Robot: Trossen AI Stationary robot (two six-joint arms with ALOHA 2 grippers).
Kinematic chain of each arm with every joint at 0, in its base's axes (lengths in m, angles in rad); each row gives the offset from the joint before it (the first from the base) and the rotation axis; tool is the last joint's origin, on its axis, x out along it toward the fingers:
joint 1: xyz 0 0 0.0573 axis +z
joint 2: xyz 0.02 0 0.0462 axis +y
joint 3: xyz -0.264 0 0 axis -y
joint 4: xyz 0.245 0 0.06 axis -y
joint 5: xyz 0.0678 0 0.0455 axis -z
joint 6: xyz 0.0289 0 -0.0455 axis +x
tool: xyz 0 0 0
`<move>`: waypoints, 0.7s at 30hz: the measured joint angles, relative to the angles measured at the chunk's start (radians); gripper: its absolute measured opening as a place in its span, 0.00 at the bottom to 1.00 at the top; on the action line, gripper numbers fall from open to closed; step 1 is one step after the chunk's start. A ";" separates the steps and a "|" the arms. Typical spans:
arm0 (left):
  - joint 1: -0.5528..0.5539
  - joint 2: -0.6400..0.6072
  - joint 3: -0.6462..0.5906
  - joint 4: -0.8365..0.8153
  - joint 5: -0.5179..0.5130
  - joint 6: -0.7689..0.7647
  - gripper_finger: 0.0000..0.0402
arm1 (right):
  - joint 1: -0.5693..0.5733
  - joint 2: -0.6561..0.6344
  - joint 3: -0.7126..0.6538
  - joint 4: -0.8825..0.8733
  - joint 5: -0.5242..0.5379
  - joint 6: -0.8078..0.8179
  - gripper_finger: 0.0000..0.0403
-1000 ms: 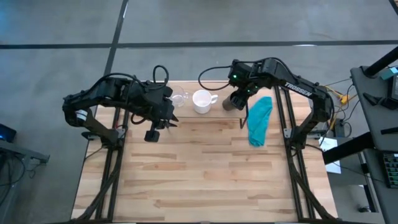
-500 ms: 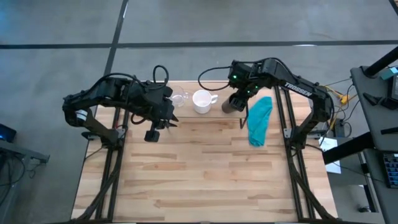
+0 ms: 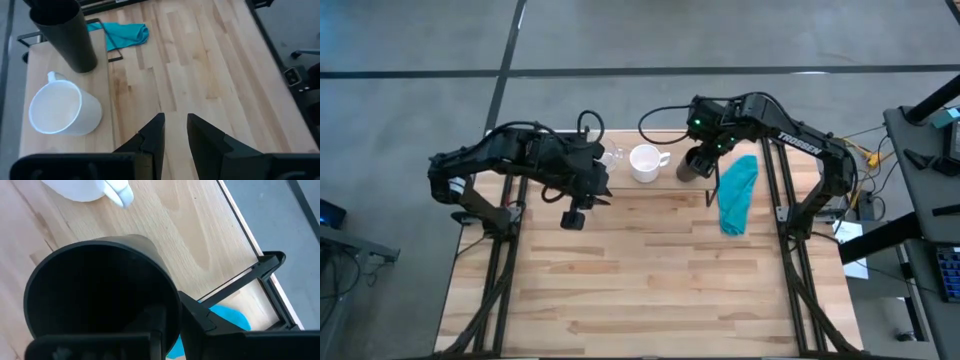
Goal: Stack small to large cups/mugs on shelf
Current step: Put the black glass on the shelf
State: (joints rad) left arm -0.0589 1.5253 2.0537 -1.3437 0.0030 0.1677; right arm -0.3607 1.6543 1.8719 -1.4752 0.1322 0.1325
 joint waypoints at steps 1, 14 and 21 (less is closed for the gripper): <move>0.000 0.001 0.000 0.001 -0.012 0.001 0.17 | 0.000 0.000 0.000 0.003 0.000 -0.002 0.08; 0.000 0.013 0.000 0.005 -0.019 0.003 0.17 | 0.000 -0.001 0.001 0.084 0.001 -0.022 0.08; 0.000 0.013 0.000 0.004 -0.020 0.003 0.17 | 0.000 -0.002 0.001 0.123 0.063 -0.033 0.08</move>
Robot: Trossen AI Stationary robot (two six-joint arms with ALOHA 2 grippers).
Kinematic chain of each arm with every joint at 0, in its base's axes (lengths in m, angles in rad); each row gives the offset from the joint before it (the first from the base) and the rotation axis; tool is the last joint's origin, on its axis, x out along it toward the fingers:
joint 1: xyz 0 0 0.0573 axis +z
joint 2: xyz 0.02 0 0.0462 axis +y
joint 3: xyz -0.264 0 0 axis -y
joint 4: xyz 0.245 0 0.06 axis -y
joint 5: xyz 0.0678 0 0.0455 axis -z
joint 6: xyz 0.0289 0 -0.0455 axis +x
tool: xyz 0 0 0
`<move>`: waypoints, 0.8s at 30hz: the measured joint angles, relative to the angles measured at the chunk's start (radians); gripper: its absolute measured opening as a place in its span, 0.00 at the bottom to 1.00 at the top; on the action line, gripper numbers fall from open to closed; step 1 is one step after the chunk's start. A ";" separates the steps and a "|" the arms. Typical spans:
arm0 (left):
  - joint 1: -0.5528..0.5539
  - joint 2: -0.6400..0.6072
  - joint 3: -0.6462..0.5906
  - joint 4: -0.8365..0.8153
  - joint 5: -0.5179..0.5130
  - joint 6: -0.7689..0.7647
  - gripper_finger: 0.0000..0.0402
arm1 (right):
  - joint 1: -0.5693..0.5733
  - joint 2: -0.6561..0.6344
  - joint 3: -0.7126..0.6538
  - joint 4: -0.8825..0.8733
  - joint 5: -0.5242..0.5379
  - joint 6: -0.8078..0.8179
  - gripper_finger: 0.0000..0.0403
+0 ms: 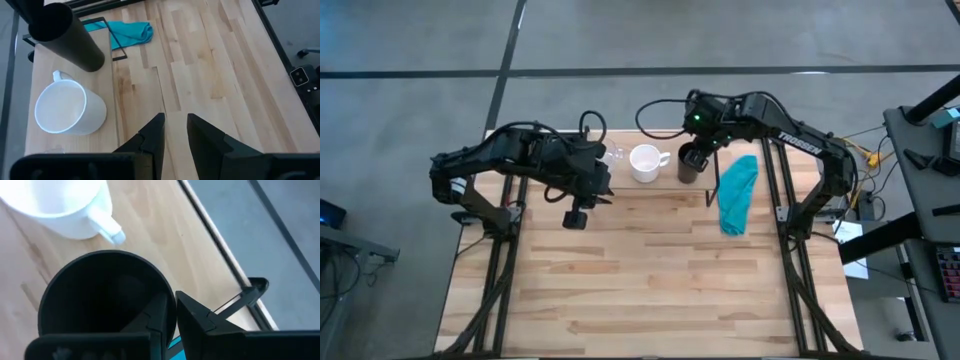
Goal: Stack small to large cups/mugs on shelf
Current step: Put the black glass on the shelf, then adjust the white mug on the shelf
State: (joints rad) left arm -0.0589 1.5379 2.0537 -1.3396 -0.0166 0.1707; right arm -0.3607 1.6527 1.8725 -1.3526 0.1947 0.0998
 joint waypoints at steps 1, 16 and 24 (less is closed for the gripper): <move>0.000 0.000 0.000 0.000 0.000 0.000 0.17 | -0.001 0.000 0.002 0.005 0.001 0.000 0.08; 0.000 0.000 0.000 -0.001 0.000 -0.003 0.17 | 0.016 -0.002 0.318 -0.074 -0.065 0.084 0.08; 0.000 0.000 0.000 0.001 0.000 -0.008 0.17 | 0.087 -0.031 0.477 -0.158 -0.196 0.208 0.08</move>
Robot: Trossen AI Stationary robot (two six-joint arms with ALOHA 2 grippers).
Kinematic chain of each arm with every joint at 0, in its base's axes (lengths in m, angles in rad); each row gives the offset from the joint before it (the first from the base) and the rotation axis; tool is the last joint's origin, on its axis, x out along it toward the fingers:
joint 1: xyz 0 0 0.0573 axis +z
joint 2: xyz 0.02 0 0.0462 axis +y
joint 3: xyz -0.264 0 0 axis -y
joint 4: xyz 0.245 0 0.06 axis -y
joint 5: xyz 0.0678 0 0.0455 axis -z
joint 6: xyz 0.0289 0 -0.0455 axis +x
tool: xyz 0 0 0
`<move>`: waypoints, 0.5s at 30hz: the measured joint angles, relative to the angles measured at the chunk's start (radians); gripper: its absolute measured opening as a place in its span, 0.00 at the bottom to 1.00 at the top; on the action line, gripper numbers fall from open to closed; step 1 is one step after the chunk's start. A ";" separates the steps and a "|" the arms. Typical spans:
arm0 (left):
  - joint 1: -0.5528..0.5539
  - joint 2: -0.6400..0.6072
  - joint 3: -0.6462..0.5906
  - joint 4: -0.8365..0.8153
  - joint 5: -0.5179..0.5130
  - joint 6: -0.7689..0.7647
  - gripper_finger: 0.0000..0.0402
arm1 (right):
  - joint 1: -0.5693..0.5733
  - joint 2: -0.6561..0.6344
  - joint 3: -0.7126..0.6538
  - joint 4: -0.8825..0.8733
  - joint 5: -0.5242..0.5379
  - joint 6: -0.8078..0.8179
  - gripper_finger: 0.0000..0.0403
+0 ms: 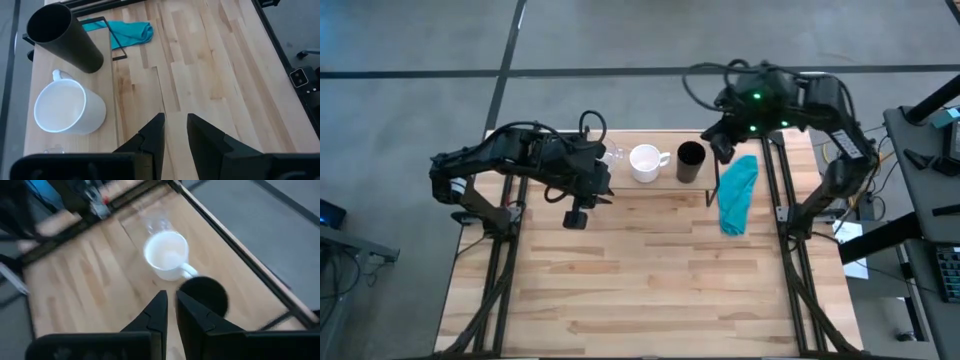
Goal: Stack small to large cups/mugs on shelf
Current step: Adjust the white mug on the shelf
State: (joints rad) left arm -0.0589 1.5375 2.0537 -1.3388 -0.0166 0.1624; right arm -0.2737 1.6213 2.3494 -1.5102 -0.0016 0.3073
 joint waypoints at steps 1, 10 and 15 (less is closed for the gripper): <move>0.000 0.000 0.000 0.003 0.000 0.000 0.17 | 0.006 -0.010 -0.001 0.007 -0.002 0.016 0.08; 0.005 0.000 0.000 0.002 -0.031 -0.099 0.17 | 0.062 -0.050 -0.003 0.003 -0.001 0.059 0.08; 0.007 0.000 0.000 0.009 -0.061 -0.200 0.17 | 0.134 -0.050 -0.004 -0.004 -0.001 0.089 0.08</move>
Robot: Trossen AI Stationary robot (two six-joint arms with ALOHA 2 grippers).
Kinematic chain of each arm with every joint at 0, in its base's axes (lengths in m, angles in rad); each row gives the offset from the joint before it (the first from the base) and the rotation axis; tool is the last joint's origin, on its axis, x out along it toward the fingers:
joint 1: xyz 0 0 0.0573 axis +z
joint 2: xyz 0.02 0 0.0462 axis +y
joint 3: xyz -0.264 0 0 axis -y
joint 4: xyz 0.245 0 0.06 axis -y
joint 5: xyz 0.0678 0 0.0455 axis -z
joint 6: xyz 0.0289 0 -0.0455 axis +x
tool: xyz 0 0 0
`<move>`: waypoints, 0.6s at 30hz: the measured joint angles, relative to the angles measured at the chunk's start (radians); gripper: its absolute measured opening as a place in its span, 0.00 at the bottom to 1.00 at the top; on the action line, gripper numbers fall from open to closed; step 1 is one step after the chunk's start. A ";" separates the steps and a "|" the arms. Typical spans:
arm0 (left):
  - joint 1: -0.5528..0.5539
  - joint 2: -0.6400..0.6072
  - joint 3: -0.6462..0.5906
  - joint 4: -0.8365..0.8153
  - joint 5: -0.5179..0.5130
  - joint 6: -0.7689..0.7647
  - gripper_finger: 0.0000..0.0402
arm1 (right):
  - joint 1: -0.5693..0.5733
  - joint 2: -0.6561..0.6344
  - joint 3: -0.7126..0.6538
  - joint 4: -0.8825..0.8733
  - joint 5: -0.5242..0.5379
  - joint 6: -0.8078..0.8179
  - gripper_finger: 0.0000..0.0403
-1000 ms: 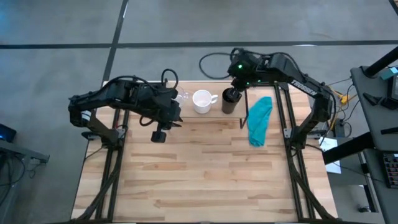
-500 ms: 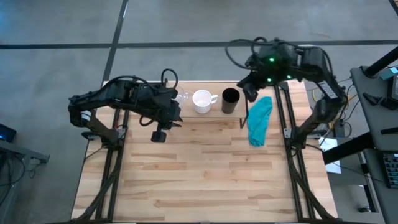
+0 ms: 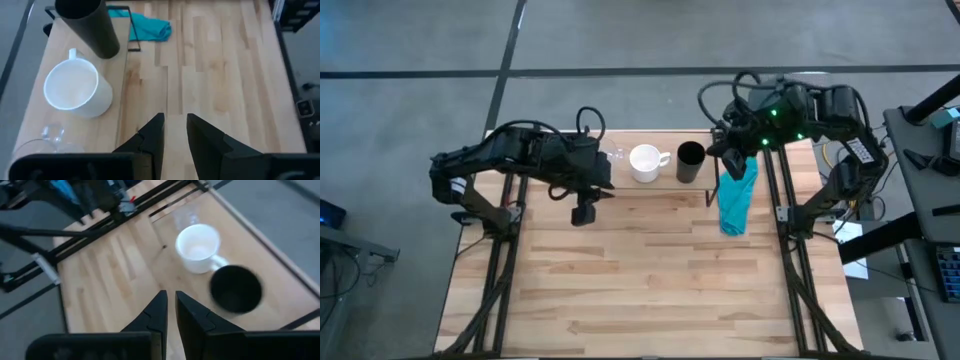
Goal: Stack small to large cups/mugs on shelf
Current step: Adjust the white mug on the shelf
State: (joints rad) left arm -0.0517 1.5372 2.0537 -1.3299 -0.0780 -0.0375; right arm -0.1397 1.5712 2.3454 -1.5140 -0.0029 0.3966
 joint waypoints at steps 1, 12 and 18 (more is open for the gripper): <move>0.000 0.002 0.000 0.013 0.000 -0.007 0.17 | 0.017 0.000 -0.002 0.000 0.000 0.012 0.08; -0.001 0.001 -0.148 0.246 0.001 -0.010 0.17 | 0.232 0.000 -0.127 0.032 0.166 0.145 0.08; -0.001 0.001 -0.315 0.412 0.001 -0.014 0.17 | 0.306 0.001 -0.249 0.034 0.345 0.277 0.08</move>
State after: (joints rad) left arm -0.0525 1.5387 1.7389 -0.9177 -0.0769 -0.0514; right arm 0.1662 1.5723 2.0969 -1.4796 0.3420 0.6737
